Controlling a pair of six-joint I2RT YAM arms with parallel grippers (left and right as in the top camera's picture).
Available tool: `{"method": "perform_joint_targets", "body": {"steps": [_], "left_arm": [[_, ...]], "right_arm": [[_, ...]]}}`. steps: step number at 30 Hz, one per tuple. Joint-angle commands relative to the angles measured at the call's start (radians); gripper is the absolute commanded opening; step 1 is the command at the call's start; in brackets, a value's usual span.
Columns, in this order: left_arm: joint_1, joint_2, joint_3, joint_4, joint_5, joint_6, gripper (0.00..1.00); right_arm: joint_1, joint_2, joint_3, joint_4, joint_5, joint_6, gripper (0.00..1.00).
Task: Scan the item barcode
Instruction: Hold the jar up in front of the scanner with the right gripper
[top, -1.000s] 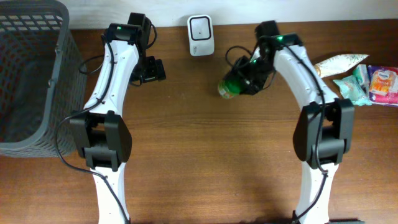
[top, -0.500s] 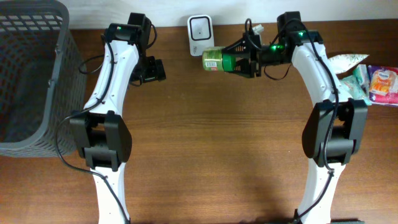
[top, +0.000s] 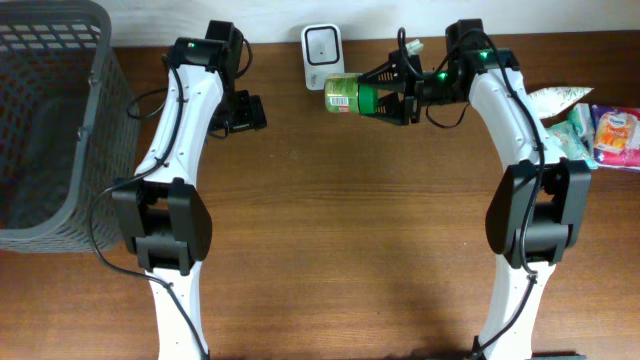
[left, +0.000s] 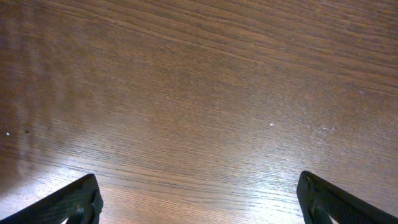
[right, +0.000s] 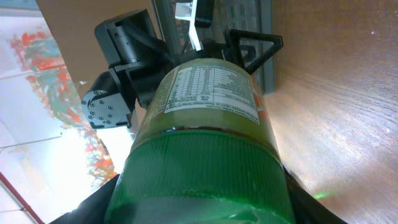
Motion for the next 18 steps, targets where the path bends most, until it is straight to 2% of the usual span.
{"method": "perform_joint_targets", "body": {"steps": [1,2,6,8,10,13,18], "left_arm": [[0.000,-0.002,-0.009,-0.001,-0.014,-0.010,0.99],[0.000,-0.002,-0.009,-0.001,-0.015,-0.010,0.99],[0.000,-0.002,-0.009,-0.001,-0.015,-0.010,0.99],[0.000,-0.002,-0.009,-0.001,-0.014,-0.010,0.99],[0.000,-0.002,-0.009,-0.001,-0.014,-0.010,0.99],[-0.001,-0.002,-0.009,-0.001,-0.014,-0.010,0.99],[-0.001,-0.002,-0.009,-0.001,-0.014,-0.010,0.99]], "right_arm": [[0.005,-0.005,0.024,0.014,-0.058,-0.002,0.54],[0.022,-0.005,0.024,0.021,0.050,-0.003,0.50],[0.082,-0.005,0.024,0.046,0.444,0.000,0.51],[0.105,-0.005,0.024,0.101,0.573,0.001,0.51],[0.120,-0.005,0.024,0.161,0.629,0.005,0.52],[0.135,-0.005,0.024,0.246,0.703,0.004,0.58],[0.158,-0.005,0.024,0.391,0.824,0.004,0.58]]}}
